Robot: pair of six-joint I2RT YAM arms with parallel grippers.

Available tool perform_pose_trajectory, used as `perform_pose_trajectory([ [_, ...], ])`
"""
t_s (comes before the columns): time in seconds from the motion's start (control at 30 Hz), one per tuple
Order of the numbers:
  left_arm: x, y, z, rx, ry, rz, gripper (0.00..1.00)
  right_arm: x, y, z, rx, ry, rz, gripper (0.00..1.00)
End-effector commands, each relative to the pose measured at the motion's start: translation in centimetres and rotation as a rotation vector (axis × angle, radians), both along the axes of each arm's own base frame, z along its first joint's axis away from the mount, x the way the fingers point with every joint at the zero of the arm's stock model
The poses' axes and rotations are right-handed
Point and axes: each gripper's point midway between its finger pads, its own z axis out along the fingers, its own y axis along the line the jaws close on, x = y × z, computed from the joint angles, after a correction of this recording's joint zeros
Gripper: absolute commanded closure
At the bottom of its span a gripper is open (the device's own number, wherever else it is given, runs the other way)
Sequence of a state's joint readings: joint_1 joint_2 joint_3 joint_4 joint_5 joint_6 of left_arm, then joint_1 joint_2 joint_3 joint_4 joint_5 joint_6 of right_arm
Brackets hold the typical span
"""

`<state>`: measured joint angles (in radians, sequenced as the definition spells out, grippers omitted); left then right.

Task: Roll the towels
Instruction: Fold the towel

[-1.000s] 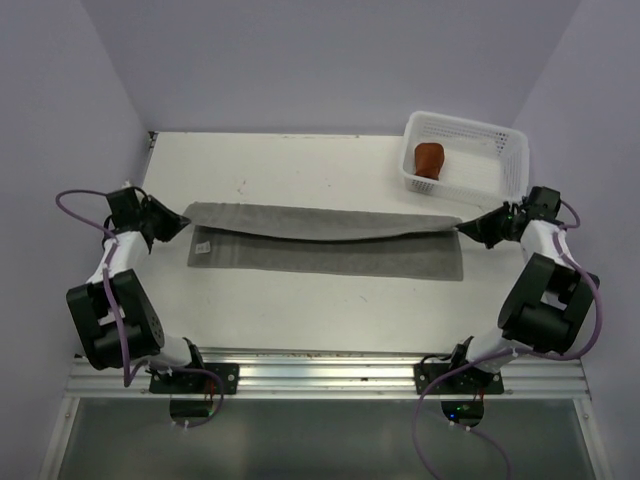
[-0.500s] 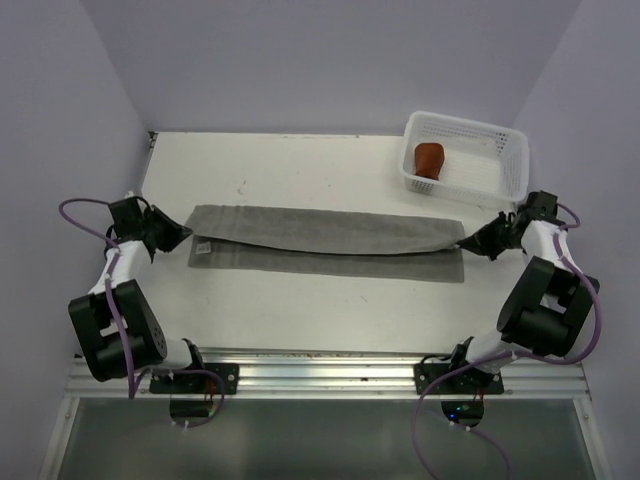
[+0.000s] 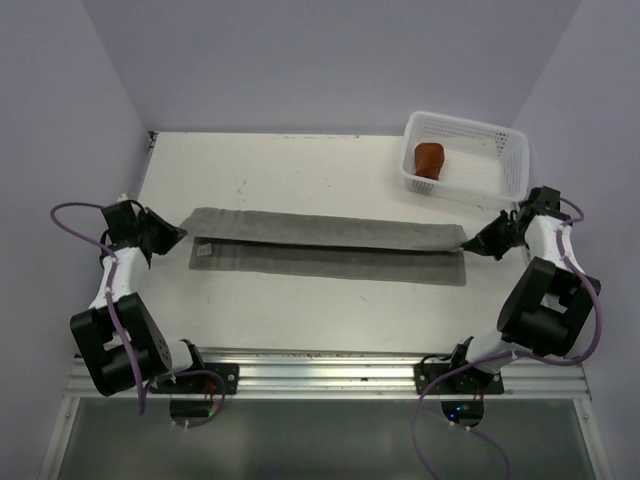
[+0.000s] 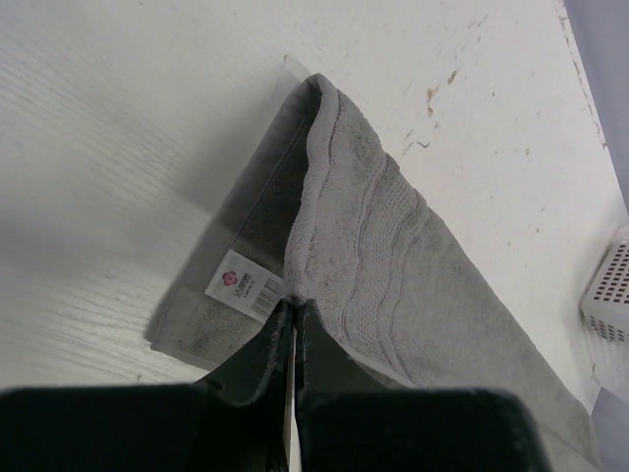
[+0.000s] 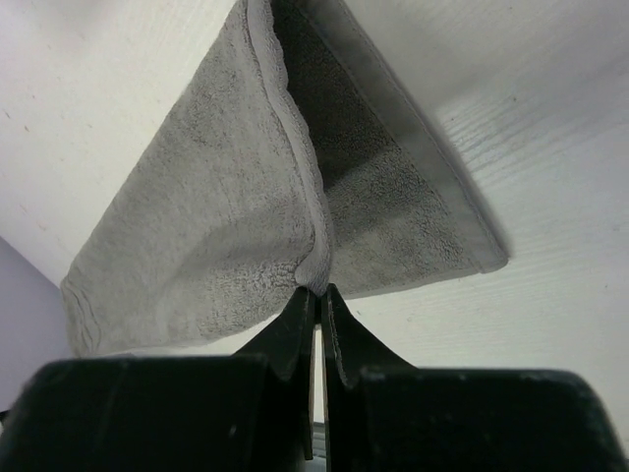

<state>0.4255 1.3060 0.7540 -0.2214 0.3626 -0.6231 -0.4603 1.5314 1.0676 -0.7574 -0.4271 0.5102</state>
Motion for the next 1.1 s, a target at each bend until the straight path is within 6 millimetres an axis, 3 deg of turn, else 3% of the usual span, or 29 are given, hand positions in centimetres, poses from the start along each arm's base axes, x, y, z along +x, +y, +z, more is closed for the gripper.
perform_pose_trajectory([
  [0.0,-0.2,1.1,0.8,0.052,-0.023,0.014,1.00,-0.2,-0.8,0.6,-0.044,0.003,0.005,1.00],
  [0.27,-1.2,0.5,-0.9,0.043,0.005,-0.010,1.00,-0.7,-0.7,-0.5,-0.044,0.027,0.010,1.00],
  [0.7,-2.0,-1.2,-1.6,-0.019,-0.001,-0.053,0.96,-1.6,-0.1,-1.3,-0.066,0.068,0.057,1.00],
  [0.83,-2.3,-1.6,-1.6,-0.024,-0.001,-0.062,0.84,-1.7,0.4,-1.7,-0.051,0.074,0.069,1.00],
  [0.87,-2.3,-1.8,-1.5,-0.024,-0.005,-0.070,0.77,-1.7,0.5,-1.8,-0.051,0.076,0.072,1.00],
  [1.07,-2.5,-1.3,-0.7,0.009,-0.006,-0.061,0.64,-1.5,1.1,-1.8,-0.045,0.072,0.094,1.00],
])
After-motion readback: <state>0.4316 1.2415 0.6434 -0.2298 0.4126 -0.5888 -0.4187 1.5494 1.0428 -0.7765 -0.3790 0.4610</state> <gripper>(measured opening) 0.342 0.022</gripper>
